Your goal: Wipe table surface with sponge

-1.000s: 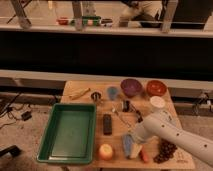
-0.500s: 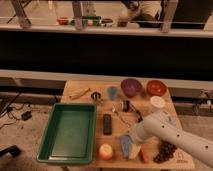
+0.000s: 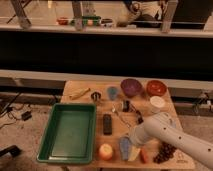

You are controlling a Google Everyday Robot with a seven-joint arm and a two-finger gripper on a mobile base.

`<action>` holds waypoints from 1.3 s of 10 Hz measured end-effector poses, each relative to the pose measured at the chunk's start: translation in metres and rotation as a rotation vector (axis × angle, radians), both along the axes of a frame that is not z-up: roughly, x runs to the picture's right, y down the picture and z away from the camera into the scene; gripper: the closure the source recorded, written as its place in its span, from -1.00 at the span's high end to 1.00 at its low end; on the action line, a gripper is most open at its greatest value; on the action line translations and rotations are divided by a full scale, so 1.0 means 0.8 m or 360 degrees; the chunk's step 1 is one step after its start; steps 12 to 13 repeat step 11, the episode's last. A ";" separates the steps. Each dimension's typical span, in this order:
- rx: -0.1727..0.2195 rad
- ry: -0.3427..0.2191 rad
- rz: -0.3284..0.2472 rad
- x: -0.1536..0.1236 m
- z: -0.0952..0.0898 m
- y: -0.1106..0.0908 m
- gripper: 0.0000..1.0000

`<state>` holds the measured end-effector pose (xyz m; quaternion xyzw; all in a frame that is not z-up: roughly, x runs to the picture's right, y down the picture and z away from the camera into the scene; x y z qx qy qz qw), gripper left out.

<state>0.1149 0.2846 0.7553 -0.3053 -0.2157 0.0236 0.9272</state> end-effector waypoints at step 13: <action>-0.0057 0.0067 0.0057 0.034 0.001 0.015 -0.46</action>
